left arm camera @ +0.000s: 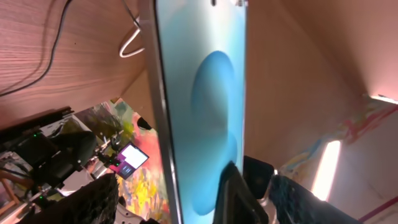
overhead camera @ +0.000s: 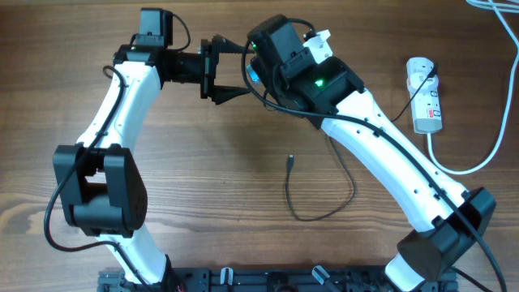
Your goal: Plug charger to phone and switch on socket
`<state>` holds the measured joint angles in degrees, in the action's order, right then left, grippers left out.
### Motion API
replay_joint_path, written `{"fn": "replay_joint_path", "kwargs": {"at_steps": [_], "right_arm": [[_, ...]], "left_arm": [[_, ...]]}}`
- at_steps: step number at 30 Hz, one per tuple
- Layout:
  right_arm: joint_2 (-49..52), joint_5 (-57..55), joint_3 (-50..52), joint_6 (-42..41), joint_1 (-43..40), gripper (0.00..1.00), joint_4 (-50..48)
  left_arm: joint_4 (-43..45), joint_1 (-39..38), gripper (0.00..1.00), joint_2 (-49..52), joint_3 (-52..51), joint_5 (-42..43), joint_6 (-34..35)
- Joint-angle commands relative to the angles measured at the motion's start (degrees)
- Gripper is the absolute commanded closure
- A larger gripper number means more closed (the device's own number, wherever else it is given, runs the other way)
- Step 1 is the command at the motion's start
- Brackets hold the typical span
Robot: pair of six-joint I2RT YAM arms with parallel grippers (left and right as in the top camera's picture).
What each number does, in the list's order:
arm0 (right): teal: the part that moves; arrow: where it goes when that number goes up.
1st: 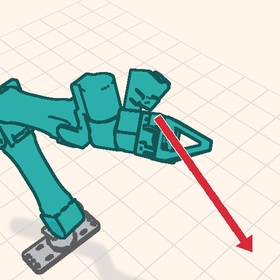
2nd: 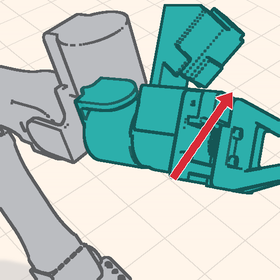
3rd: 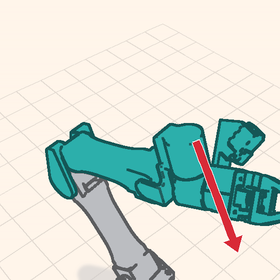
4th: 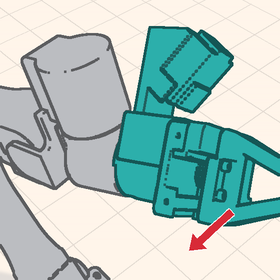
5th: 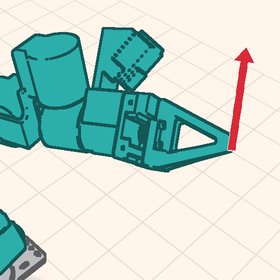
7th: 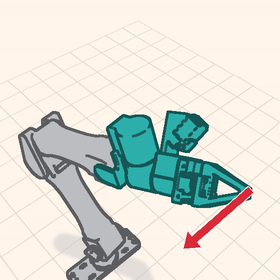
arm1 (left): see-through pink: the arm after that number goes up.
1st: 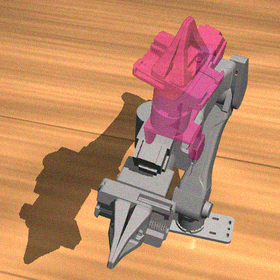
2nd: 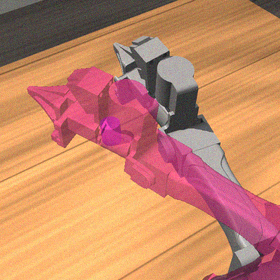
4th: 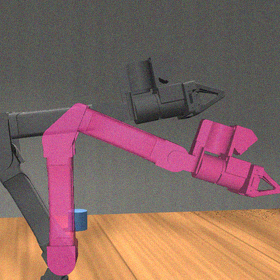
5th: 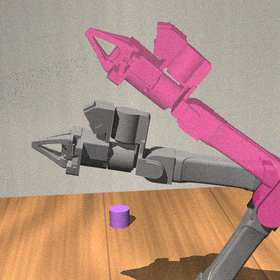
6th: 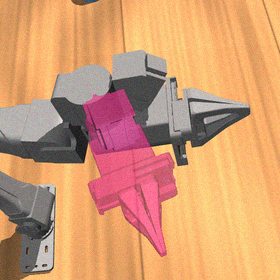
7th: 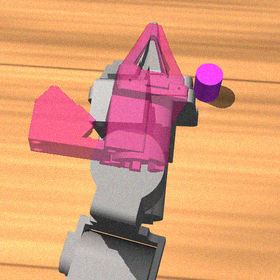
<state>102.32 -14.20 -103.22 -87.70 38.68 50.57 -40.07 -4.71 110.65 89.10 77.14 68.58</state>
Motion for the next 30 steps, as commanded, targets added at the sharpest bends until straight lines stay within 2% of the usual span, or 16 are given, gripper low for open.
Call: {"fn": "replay_joint_path", "kwargs": {"at_steps": [1, 3, 7, 8, 13, 18, 24, 30], "right_arm": [[0.1, 1.6, -0.9, -8.5, 0.0, 0.95, -0.1], [0.0, 2.8, -0.9, -12.7, 0.0, 0.94, -0.2], [0.0, 3.8, -0.9, -17.8, 0.0, 0.94, -0.3], [0.0, 3.8, -0.9, -17.9, 0.0, 0.94, -0.5], [0.0, 3.8, -0.9, -18.0, 0.0, 0.95, -1.6], [0.0, 3.8, -0.9, -21.5, 0.0, 0.95, -1.8], [0.1, 3.8, -0.9, -23.7, 0.0, 0.95, -1.7], [0.1, 5.1, -0.9, -24.0, 0.0, 0.95, -1.8]], "left_arm": [[0.7, 0.0, 0.17, -1.8, 1.0, -0.3, 3.8], [0.7, 0.0, 0.17, -1.8, 1.0, -0.3, 4.1], [0.7, 0.0, 0.27, -1.8, 1.0, -0.4, 4.6], [0.7, 0.0, 0.31, -1.8, 1.0, -0.4, 5.2], [0.9, 0.0, 0.37, -1.8, 1.0, -2.0, 5.9], [0.9, 0.0, 0.42, -1.8, 1.0, -2.3, 6.0], [0.9, 0.0, 0.54, -1.8, 1.0, -2.3, 8.3], [0.9, 0.0, 0.58, -1.8, 1.0, -2.3, 8.3]]}}
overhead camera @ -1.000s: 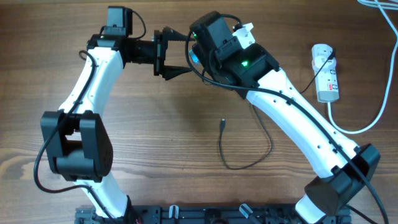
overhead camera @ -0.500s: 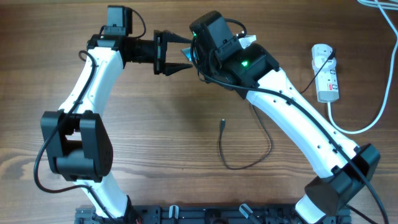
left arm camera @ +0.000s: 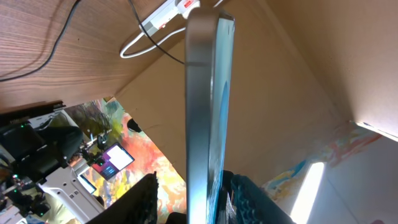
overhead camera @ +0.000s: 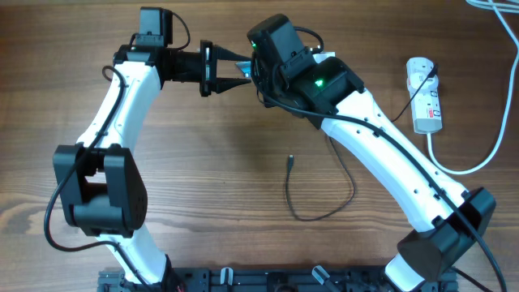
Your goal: Plug charger to phone and switch on socket
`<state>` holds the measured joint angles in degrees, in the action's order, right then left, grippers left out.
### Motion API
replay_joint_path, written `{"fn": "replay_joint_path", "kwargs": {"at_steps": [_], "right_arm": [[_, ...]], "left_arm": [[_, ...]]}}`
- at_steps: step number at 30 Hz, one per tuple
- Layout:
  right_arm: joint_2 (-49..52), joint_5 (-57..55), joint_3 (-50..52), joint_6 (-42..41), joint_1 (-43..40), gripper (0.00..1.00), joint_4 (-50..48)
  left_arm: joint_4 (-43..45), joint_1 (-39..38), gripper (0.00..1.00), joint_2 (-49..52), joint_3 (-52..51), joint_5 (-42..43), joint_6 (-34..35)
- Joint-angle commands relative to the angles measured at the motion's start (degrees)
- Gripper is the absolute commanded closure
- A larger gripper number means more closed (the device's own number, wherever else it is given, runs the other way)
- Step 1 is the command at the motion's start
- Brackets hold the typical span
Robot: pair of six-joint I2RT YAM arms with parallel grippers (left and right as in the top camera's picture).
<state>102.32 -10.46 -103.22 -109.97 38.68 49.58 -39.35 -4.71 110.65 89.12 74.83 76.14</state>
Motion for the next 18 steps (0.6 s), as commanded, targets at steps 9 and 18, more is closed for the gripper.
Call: {"fn": "replay_joint_path", "kwargs": {"at_steps": [9, 18], "right_arm": [[0.1, 2.7, -0.9, -2.5, 0.0, 0.95, -0.7], [0.1, 3.0, -0.9, -2.6, 0.0, 0.95, -0.7]], "left_arm": [[0.2, 0.0, 0.57, -1.8, 1.0, 0.1, 0.9], [0.2, 0.0, 0.66, -1.8, 1.0, 0.1, 0.9]]}}
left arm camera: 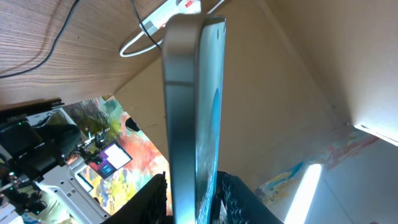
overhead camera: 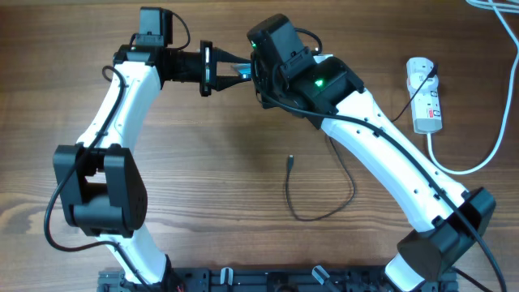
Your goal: Plug charger to phone and switch on socket
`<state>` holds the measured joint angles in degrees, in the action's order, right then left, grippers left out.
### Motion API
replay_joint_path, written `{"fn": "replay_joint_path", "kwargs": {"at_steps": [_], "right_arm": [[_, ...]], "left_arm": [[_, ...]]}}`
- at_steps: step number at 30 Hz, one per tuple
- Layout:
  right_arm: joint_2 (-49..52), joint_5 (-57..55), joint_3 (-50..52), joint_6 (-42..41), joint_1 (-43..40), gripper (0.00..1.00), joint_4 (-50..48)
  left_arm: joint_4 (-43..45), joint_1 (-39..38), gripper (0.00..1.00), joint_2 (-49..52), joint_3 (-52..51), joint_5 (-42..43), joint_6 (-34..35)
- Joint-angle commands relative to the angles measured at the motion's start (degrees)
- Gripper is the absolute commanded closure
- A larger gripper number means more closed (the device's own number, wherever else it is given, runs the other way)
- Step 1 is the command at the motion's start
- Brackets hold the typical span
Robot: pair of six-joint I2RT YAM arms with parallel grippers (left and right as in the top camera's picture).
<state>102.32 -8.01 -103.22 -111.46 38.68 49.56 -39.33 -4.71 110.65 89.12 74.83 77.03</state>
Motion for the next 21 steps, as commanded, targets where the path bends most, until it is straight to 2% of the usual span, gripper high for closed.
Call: {"fn": "replay_joint_path", "kwargs": {"at_steps": [1, 11, 21], "right_arm": [[0.1, 0.6, -0.9, -1.0, 0.0, 0.95, -0.7], [0.1, 1.9, -0.9, -1.1, 0.0, 0.95, -0.7], [0.1, 1.9, -0.9, -1.0, 0.0, 0.95, -0.7]], "left_arm": [[0.2, 0.0, 0.66, -1.8, 1.0, 0.1, 0.0], [0.2, 0.0, 0.68, -1.8, 1.0, 0.1, 0.0], [0.2, 0.0, 0.74, -1.8, 1.0, 0.1, 0.0]]}}
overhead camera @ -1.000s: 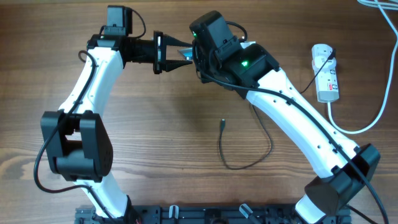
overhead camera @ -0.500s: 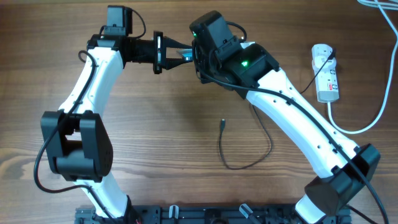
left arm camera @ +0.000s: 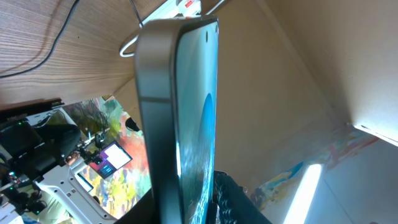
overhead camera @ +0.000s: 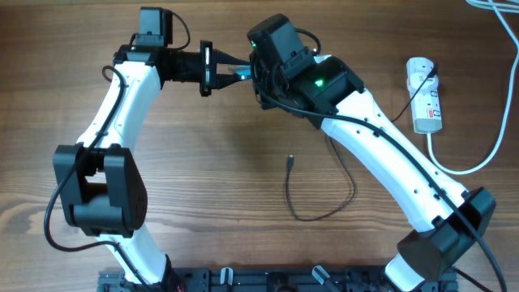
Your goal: Plug charger to phone and switch on socket
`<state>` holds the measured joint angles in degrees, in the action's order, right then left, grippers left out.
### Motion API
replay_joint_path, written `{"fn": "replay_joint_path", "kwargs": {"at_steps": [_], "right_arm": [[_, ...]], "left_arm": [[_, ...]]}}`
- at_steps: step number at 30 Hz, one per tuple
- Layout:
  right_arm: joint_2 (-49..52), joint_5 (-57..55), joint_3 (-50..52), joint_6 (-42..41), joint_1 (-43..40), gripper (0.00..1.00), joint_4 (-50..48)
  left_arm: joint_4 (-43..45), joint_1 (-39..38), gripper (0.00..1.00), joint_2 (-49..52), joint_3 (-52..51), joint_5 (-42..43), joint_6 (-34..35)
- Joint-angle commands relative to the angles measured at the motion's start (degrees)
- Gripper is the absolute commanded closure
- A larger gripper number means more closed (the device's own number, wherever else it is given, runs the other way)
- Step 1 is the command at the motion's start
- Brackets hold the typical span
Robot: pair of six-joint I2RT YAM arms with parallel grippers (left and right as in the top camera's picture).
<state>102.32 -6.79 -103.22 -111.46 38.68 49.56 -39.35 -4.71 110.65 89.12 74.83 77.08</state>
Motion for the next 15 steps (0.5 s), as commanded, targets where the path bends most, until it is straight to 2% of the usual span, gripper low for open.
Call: {"fn": "replay_joint_path", "kwargs": {"at_steps": [1, 6, 10, 12, 15], "right_arm": [[0.1, 0.7, -0.9, -1.0, 0.0, 0.95, -0.7], [0.1, 0.7, -0.9, -1.0, 0.0, 0.94, -0.7], [0.1, 0.7, -0.9, -0.9, 0.0, 0.77, -0.7], [0.1, 0.6, -0.9, -0.1, 0.0, 0.67, -0.8], [0.1, 0.3, -0.9, 1.2, 0.0, 0.57, -0.9]], "left_arm": [[0.2, 0.0, 0.76, -1.8, 1.0, 0.1, -0.1], [0.2, 0.0, 0.87, -1.8, 1.0, 0.1, -0.1], [0.2, 0.0, 0.96, -1.8, 1.0, 0.1, -0.1], [0.2, 0.0, 0.96, -1.8, 1.0, 0.1, -0.1], [0.2, 0.0, 0.96, -1.8, 1.0, 0.1, -0.1]]}}
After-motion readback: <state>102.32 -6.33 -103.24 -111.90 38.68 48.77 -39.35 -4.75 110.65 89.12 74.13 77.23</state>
